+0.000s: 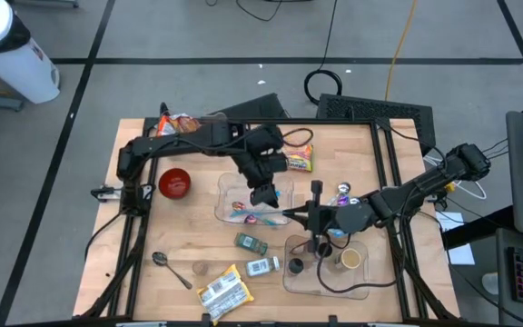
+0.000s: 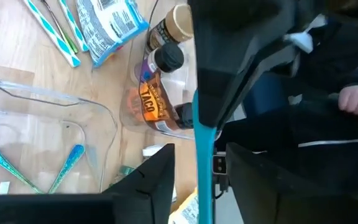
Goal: Pick & Place Food Item
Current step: Put the blue serving spoon into the middle transparent bin
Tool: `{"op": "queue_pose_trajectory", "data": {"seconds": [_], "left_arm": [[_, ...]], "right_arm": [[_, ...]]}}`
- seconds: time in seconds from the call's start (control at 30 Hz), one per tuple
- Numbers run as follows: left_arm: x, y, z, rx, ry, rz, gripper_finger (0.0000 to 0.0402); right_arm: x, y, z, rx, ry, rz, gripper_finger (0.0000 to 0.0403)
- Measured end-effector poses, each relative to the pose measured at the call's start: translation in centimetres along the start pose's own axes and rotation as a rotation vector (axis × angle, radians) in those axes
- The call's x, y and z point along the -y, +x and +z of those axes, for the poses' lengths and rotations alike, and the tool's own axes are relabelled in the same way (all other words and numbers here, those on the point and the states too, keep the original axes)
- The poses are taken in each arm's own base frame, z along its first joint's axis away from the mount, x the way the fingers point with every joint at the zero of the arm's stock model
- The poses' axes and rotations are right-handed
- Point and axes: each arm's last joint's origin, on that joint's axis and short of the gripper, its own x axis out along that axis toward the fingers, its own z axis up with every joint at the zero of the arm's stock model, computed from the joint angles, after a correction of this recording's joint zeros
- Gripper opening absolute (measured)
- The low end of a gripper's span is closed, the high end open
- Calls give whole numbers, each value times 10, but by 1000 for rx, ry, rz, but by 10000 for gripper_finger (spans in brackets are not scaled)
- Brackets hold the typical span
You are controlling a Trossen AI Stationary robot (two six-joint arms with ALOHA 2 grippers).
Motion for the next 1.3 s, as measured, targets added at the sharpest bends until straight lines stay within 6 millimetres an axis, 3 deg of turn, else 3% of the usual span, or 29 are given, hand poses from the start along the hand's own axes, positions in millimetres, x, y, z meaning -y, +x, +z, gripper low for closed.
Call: {"op": "queue_pose_trajectory", "data": {"seconds": [0.17,0.3,0.53,0.7,0.87,1.03,1.3], "left_arm": [[0,-25,0,55,-7,6,170],[14,-56,-5,138,54,27,174],[61,-120,-33,372,228,265,175],[96,-157,-61,518,312,358,175],[123,-175,-88,563,409,342,175],[138,-185,-110,554,475,369,175],[146,-198,-133,558,574,404,175]], "right_arm": [[0,1,-4,-37,68,3,6],[5,5,-5,-39,173,82,5],[22,14,-8,-49,326,79,5],[36,18,1,-8,371,39,5],[54,21,14,32,417,-8,5],[68,27,11,35,530,-59,5],[53,63,3,77,609,-53,5]]}}
